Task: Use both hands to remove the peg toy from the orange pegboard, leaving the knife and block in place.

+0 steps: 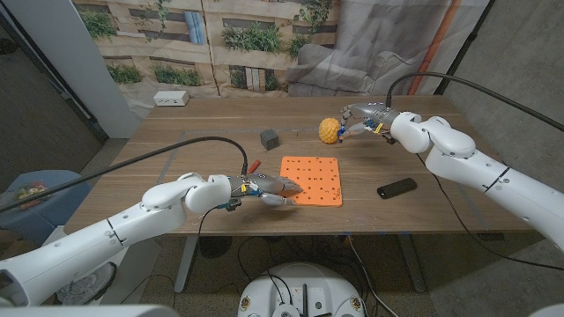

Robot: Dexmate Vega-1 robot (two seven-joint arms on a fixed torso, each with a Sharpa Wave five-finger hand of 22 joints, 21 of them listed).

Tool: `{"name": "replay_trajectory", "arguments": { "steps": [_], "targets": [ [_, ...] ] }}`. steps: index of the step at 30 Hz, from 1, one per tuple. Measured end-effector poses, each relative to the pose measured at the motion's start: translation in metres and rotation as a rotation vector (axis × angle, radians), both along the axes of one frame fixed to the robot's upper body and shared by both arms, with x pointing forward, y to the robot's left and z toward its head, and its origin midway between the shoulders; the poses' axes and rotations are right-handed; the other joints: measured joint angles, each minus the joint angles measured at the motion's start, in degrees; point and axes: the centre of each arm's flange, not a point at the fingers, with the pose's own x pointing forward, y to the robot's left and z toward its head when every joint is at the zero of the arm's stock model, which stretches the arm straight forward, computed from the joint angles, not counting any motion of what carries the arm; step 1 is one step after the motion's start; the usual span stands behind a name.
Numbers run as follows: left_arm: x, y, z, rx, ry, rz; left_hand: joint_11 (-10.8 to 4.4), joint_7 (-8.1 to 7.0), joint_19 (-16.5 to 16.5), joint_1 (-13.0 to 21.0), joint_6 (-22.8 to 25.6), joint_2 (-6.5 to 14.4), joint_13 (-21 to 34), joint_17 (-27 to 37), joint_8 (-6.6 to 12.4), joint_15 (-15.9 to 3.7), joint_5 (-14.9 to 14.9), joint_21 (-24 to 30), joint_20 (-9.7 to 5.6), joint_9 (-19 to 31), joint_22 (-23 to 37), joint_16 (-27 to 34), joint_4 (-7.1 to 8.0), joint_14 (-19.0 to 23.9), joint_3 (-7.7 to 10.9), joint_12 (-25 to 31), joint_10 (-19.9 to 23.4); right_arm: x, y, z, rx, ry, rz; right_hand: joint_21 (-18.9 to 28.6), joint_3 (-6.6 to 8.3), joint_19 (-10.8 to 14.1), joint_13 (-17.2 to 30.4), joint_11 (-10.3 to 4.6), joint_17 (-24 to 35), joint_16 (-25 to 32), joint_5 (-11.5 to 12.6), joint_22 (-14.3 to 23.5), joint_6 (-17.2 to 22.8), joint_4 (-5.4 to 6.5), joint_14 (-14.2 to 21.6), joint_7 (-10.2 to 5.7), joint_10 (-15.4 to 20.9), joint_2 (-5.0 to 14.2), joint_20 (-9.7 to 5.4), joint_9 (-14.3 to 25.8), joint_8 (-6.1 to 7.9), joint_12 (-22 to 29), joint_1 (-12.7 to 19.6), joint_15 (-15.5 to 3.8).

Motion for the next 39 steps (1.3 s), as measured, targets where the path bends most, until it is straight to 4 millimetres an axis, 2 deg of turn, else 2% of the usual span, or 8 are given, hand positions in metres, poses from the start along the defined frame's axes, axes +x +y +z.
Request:
{"name": "replay_trajectory", "arguments": {
  "steps": [18, 39],
  "targets": [
    [-0.002, -0.006, 0.023, -0.097, -0.086, -0.010, -0.26, -0.30, 0.3, 0.0, 0.3, 0.0, 0.0, 0.0, 0.00, -0.21, 0.0, -0.2, 0.30, 0.0, 0.0, -0.1, 0.10, 0.2, 0.10, 0.0, 0.5, 0.004, -0.017, -0.004, -0.011, 0.004, -0.104, 0.0, 0.00, 0.0, 0.0, 0.21, 0.0, 0.0, -0.1, 0.0, -0.4, 0.00, 0.0, -0.41, -0.2, 0.01, 0.00, 0.0, -0.53, 0.0, 0.6, 0.00],
    [0.003, 0.000, 0.050, -0.277, -0.194, 0.052, -0.37, 0.12, 0.7, 0.0, 0.7, 0.0, 0.0, 0.0, 0.00, -0.21, 0.0, -0.2, 0.11, 0.0, 0.0, -0.1, 0.02, 0.6, 0.46, 0.0, 1.0, 0.016, -0.032, -0.005, -0.080, 0.017, -0.235, 0.0, -0.24, 0.0, 0.0, -0.01, 0.0, 0.0, 0.0, 0.0, -0.7, -0.24, 0.0, -0.73, -0.4, -0.14, 0.00, 0.0, -0.97, 0.0, 1.2, -0.01]
  ]
}}
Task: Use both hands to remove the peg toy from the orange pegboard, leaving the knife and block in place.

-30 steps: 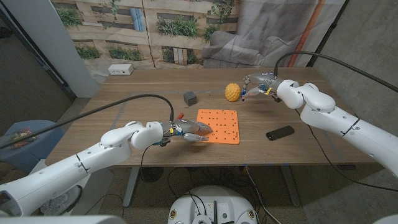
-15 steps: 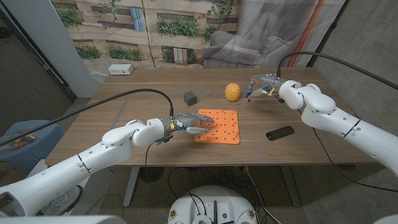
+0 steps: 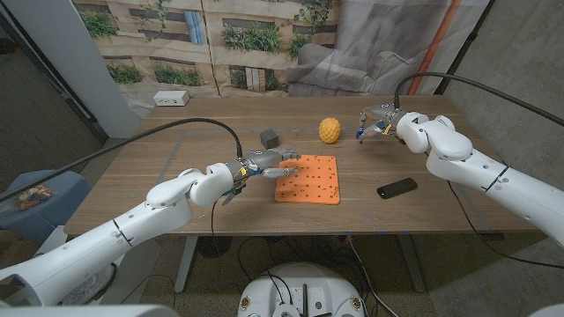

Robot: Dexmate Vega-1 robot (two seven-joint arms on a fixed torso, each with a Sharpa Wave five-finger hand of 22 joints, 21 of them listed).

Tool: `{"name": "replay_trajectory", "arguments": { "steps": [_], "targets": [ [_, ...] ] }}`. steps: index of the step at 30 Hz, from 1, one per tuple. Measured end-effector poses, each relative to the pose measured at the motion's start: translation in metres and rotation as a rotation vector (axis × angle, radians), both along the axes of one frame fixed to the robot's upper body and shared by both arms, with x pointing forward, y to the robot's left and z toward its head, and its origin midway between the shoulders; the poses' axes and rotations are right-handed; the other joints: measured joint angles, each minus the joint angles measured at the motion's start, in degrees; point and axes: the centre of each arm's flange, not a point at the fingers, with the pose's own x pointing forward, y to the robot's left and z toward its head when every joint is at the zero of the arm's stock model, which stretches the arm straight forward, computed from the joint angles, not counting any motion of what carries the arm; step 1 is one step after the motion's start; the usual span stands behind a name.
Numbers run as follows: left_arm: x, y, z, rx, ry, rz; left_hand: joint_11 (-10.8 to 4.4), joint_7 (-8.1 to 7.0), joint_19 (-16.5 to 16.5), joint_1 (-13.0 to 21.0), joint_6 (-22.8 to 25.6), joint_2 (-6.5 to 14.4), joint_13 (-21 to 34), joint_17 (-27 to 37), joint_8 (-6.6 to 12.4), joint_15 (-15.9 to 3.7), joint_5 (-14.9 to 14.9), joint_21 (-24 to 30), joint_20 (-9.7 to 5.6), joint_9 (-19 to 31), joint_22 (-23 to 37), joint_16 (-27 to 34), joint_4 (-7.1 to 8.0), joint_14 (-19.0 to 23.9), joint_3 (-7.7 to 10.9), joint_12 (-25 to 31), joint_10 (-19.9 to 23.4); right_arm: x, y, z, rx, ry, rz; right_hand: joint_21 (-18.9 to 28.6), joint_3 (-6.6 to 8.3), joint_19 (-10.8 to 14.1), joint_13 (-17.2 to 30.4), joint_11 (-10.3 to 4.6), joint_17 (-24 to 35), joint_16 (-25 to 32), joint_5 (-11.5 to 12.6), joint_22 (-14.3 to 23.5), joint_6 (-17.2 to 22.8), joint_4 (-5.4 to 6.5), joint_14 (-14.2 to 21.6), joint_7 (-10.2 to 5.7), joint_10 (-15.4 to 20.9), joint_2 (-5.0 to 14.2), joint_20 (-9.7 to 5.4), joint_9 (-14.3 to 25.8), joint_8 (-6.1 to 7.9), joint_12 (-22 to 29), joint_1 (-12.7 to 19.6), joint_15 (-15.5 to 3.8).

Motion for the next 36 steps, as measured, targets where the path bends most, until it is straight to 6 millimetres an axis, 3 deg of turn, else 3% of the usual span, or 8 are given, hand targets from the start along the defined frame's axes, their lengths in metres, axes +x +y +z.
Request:
{"name": "replay_trajectory", "arguments": {
  "steps": [18, 36],
  "targets": [
    [0.004, 0.010, 0.014, -0.181, -0.064, 0.042, 0.21, 0.01, 0.1, 0.0, 0.6, 0.0, 0.0, 0.0, 0.00, -0.31, 0.0, 0.0, 0.09, 0.0, 0.0, 0.0, -0.19, 0.3, 0.19, 0.0, 0.4, 0.016, -0.001, -0.010, -0.043, 0.013, -0.055, 0.0, 0.00, 0.0, 0.0, -0.21, 0.0, 0.0, 0.0, 0.0, 0.0, 0.00, 0.5, 0.00, 0.2, -0.31, 0.00, 0.0, 0.23, 0.0, 0.9, -0.53],
    [0.000, 0.034, 0.021, -0.360, -0.118, 0.108, 0.21, 0.52, 0.7, 0.5, 1.1, 0.2, 0.0, 0.0, 0.00, -0.10, 0.0, 0.0, 0.09, 0.0, 0.0, 0.0, -0.97, 0.5, 0.25, 0.0, 1.0, 0.031, 0.006, -0.019, -0.061, 0.024, -0.097, 0.0, 0.00, 0.4, 0.0, -0.62, 0.0, 0.0, -0.2, 0.0, 0.0, 0.00, 1.1, 0.00, 0.6, -0.17, 0.00, 0.0, 0.00, 0.0, 1.0, -0.73]
  ]
}}
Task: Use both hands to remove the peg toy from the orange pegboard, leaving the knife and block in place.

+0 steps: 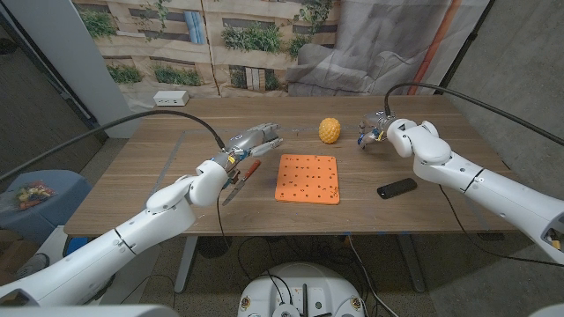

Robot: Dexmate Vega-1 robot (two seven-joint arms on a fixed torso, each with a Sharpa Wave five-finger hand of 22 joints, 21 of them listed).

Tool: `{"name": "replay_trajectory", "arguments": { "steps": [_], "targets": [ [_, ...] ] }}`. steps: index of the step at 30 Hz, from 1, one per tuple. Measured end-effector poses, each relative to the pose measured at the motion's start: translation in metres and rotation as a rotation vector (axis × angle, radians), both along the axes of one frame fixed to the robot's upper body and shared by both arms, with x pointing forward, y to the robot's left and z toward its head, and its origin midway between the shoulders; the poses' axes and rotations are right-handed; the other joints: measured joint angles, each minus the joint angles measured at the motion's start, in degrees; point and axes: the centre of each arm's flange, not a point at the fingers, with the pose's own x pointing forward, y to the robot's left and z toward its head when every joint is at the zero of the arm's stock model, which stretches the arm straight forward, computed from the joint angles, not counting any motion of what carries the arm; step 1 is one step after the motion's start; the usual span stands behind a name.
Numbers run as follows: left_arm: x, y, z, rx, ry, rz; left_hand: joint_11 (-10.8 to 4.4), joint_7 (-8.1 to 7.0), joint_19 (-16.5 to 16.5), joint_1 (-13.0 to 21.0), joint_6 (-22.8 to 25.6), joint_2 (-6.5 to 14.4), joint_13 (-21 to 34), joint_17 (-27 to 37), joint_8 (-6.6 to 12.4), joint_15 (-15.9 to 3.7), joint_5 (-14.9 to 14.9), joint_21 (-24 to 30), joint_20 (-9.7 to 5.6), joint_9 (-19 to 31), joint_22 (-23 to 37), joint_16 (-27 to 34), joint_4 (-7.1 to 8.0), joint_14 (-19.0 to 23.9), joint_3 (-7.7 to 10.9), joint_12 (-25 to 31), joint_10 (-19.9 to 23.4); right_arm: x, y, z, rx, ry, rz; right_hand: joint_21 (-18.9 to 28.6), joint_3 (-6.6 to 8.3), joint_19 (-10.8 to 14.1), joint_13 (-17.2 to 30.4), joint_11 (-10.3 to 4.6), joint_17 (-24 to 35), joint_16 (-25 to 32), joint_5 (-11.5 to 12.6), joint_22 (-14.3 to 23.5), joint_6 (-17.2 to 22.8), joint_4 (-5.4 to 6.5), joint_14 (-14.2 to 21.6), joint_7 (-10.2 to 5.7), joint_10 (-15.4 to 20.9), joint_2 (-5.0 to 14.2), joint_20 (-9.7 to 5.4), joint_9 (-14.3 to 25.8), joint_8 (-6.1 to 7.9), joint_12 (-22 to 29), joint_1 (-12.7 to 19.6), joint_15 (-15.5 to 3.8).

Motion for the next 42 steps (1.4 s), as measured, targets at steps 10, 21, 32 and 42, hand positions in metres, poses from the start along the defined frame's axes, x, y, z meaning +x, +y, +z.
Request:
{"name": "replay_trajectory", "arguments": {
  "steps": [10, 21, 32, 42],
  "targets": [
    [0.001, 0.009, 0.002, -0.087, -0.027, 0.020, 0.00, -0.20, 0.0, 0.0, 0.2, 0.0, 0.0, 0.0, 0.00, 0.12, 0.0, 0.0, 0.00, 0.0, 0.0, 0.0, -0.09, 0.1, -0.01, 0.0, 0.0, 0.006, 0.003, -0.005, -0.005, 0.014, -0.018, 0.0, 0.00, 0.0, 0.0, 0.00, 0.0, 0.0, 0.2, 0.0, 0.0, 0.00, 0.3, 0.00, 0.0, -0.01, 0.00, 0.0, 0.23, 0.0, 0.6, -0.31],
    [0.008, 0.018, -0.001, -0.191, -0.042, 0.038, 0.00, -0.01, 0.0, 0.0, 0.4, 0.0, 0.0, 0.0, 0.00, 0.20, 0.0, 0.0, 0.00, 0.0, 0.0, 0.0, -0.34, 0.2, -0.09, 0.0, 0.0, 0.015, 0.007, -0.008, -0.002, 0.035, -0.030, 0.0, 0.00, 0.0, 0.0, 0.22, 0.0, 0.0, 0.2, 0.0, 0.0, 0.00, 0.6, 0.00, 0.2, -0.02, 0.02, 0.0, 0.22, 0.0, 0.6, 0.01],
    [0.015, 0.023, -0.003, -0.275, -0.046, 0.038, 0.00, -0.01, 0.0, 0.0, 0.4, 0.0, 0.0, 0.0, 0.00, -0.10, -0.3, 0.0, 0.00, 0.0, 0.0, 0.0, -0.49, 0.5, 0.05, 0.0, 0.0, 0.022, 0.007, -0.015, 0.037, 0.055, -0.022, 0.0, -0.02, 0.7, 0.0, 0.23, 0.0, 0.0, 0.2, 0.0, -0.2, 0.02, 0.6, -0.20, 0.2, -0.03, 0.09, 0.0, 0.00, 0.0, 0.6, 0.01],
    [0.022, 0.030, -0.003, -0.389, -0.047, 0.023, 0.00, -0.01, 0.0, 0.3, 0.4, 0.3, 0.0, 0.0, 0.00, -0.10, -0.3, 0.0, 0.00, 0.0, 0.0, 0.0, -0.72, 0.5, -0.18, 0.0, 0.0, 0.026, 0.004, -0.018, 0.084, 0.068, -0.014, 0.0, -0.80, 0.7, 0.1, 0.74, 0.3, 0.0, 0.2, 0.0, -1.8, 0.36, 0.9, -1.83, 0.1, -0.33, 0.09, 0.5, -0.73, -0.3, 0.9, 0.34]
  ]
}}
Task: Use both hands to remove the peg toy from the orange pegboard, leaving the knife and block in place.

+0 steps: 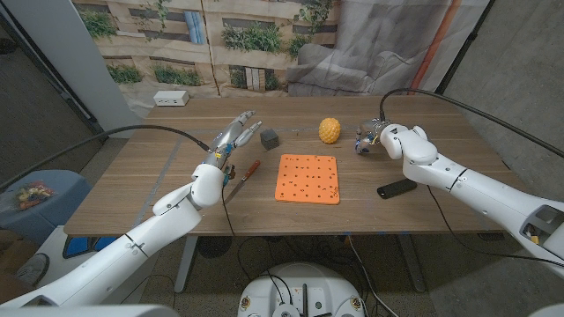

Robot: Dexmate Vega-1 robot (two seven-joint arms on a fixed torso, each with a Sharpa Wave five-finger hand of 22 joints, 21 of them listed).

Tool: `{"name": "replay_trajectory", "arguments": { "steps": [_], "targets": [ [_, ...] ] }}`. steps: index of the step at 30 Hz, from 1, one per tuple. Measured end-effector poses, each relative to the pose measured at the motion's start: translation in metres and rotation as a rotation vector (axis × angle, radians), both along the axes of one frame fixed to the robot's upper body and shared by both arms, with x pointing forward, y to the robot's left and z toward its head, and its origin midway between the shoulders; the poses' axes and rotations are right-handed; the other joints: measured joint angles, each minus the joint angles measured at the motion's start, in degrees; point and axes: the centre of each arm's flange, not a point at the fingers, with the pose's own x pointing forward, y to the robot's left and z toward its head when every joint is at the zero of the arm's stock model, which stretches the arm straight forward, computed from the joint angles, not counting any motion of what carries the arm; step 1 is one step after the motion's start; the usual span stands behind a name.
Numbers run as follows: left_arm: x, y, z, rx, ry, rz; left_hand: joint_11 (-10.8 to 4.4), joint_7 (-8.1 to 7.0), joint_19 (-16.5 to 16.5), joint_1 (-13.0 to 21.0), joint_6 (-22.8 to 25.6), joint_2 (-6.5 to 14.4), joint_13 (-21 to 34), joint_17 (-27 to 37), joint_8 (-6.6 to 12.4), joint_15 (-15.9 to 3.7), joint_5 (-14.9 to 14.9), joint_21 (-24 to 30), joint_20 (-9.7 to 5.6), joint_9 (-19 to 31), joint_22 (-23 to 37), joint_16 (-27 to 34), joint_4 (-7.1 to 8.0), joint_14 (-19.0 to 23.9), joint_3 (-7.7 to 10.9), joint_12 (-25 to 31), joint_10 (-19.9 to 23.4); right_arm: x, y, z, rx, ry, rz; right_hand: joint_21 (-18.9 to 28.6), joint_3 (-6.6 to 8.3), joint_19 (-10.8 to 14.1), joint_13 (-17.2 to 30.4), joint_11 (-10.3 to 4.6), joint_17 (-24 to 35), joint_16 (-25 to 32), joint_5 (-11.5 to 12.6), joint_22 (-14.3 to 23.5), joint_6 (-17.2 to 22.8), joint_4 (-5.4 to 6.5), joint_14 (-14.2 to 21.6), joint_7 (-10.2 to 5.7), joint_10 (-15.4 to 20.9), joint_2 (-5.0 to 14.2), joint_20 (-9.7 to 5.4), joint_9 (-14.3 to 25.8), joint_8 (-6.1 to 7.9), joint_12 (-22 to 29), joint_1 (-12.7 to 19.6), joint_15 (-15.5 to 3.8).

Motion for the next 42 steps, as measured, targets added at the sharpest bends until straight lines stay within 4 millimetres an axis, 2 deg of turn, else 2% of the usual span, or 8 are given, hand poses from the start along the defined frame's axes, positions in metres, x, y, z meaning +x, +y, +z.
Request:
{"name": "replay_trajectory", "arguments": {
  "steps": [3, 4, 13, 19, 24, 25, 36, 42],
  "targets": [
    [0.002, 0.002, -0.001, -0.023, 0.002, -0.001, 0.00, 0.00, 0.0, 0.0, 0.0, 0.0, 0.0, 0.0, 0.00, 0.00, 0.0, 0.0, 0.00, 0.0, 0.0, 0.0, 0.00, 0.0, 0.00, 0.0, 0.0, 0.001, -0.001, 0.001, 0.009, 0.003, 0.000, 0.0, -0.49, -0.2, 0.0, 0.59, 0.0, 0.0, 0.0, 0.0, -0.7, -0.04, -0.6, -0.84, -0.6, -0.39, 0.17, 0.0, -0.78, -0.2, 0.2, 0.65],
    [0.002, 0.003, -0.001, -0.023, 0.002, -0.001, 0.00, 0.00, 0.0, 0.0, 0.0, 0.0, 0.0, 0.0, 0.00, 0.00, 0.0, 0.0, 0.00, 0.0, 0.0, 0.0, 0.00, 0.0, 0.00, 0.0, 0.0, 0.001, -0.001, 0.001, 0.010, 0.004, 0.000, 0.0, -0.81, -0.7, 0.0, 0.65, 0.0, 0.0, 0.0, 0.0, -1.1, 0.17, -0.8, -1.23, -1.4, -1.12, 0.67, 0.0, -1.06, -0.4, -0.6, 0.83],
    [0.006, 0.008, -0.003, -0.069, 0.006, -0.005, 0.00, 0.31, 0.0, 0.2, 0.3, -0.2, 0.0, 0.0, 0.00, 0.00, 0.0, 0.0, 0.00, 0.0, 0.0, 0.0, -0.21, 0.0, 0.22, 0.0, 0.0, 0.004, 0.001, 0.003, 0.017, 0.037, 0.002, -0.2, -2.43, -4.4, 0.3, 2.17, 0.3, -2.1, 0.0, 0.2, -11.4, 0.85, -4.2, -0.78, -7.6, -3.86, 3.95, -1.1, -5.23, -1.3, -3.3, 4.22],
    [0.010, 0.011, -0.002, -0.090, 0.007, -0.005, 0.00, 0.31, 0.3, 0.2, 0.3, -0.2, 0.0, 0.0, 0.00, 0.00, 0.0, 0.0, -0.31, 0.0, 0.0, 0.0, -0.48, 0.0, 0.01, 0.0, 0.0, 0.004, 0.002, 0.007, 0.020, 0.056, 0.004, -0.2, -3.32, -6.7, 0.3, 3.40, 0.5, -3.2, 0.0, 0.2, -17.3, 1.26, -6.5, -0.60, -11.1, -5.34, 5.45, -1.3, -7.65, -1.3, -4.8, 6.02],
    [0.013, 0.014, -0.001, -0.103, 0.005, -0.005, 0.00, 0.31, 0.3, 0.2, 0.3, -0.2, 0.0, 0.0, 0.00, 0.00, 0.0, 0.0, -0.31, 0.0, 0.0, 0.0, -0.48, 0.0, 0.01, 0.0, 0.0, 0.004, 0.002, 0.010, 0.026, 0.076, 0.005, -0.2, -4.01, -8.7, 0.3, 4.57, 0.5, -4.0, 0.0, 0.1, -22.9, 1.95, -8.5, 0.56, -13.7, -4.96, 6.57, -1.9, -10.14, -1.3, -7.1, 7.39],
    [0.014, 0.014, -0.001, -0.105, 0.006, -0.003, 0.00, 0.31, 0.3, 0.2, 0.3, -0.2, 0.0, 0.0, 0.00, 0.00, 0.0, 0.0, -0.31, 0.0, 0.0, 0.0, -0.48, 0.0, 0.01, 0.0, 0.0, 0.004, 0.002, 0.009, 0.029, 0.081, 0.006, -0.2, -4.16, -9.2, 0.3, 4.71, 0.5, -4.0, 0.0, 0.1, -23.9, 2.10, -8.9, 0.87, -14.2, -5.57, 6.67, -1.9, -10.55, -1.3, -7.8, 7.78],
    [0.020, 0.017, 0.000, -0.127, 0.004, -0.016, 0.00, 0.31, 0.3, 0.2, 0.3, -0.2, 0.0, 0.0, 0.00, 0.00, 0.0, 0.0, -0.31, 0.0, 0.0, 0.0, -0.48, 0.0, 0.01, 0.0, 0.0, -0.001, -0.005, 0.020, 0.069, 0.093, 0.028, -0.5, -4.95, -13.2, 0.5, 6.12, 0.8, -5.2, 0.5, 0.1, -30.8, 2.90, -12.1, 3.06, -18.2, -4.99, 7.79, -2.4, -13.93, -1.3, -11.5, 9.61],
    [0.025, 0.020, -0.003, -0.149, 0.008, -0.027, 0.00, 0.31, 0.3, 0.2, 0.3, -0.2, 0.0, 0.0, 0.00, 0.00, 0.0, 0.0, -0.31, 0.0, 0.0, 0.0, -0.72, 0.0, -0.23, 0.0, 0.0, -0.003, -0.011, 0.023, 0.118, 0.097, 0.053, -0.5, -5.69, -14.7, 0.5, 6.10, 0.8, -5.2, 0.5, 0.1, -34.9, 3.64, -13.3, 4.75, -18.2, -4.59, 6.22, -2.9, -16.45, -0.6, -14.2, 8.80]
  ]
}}
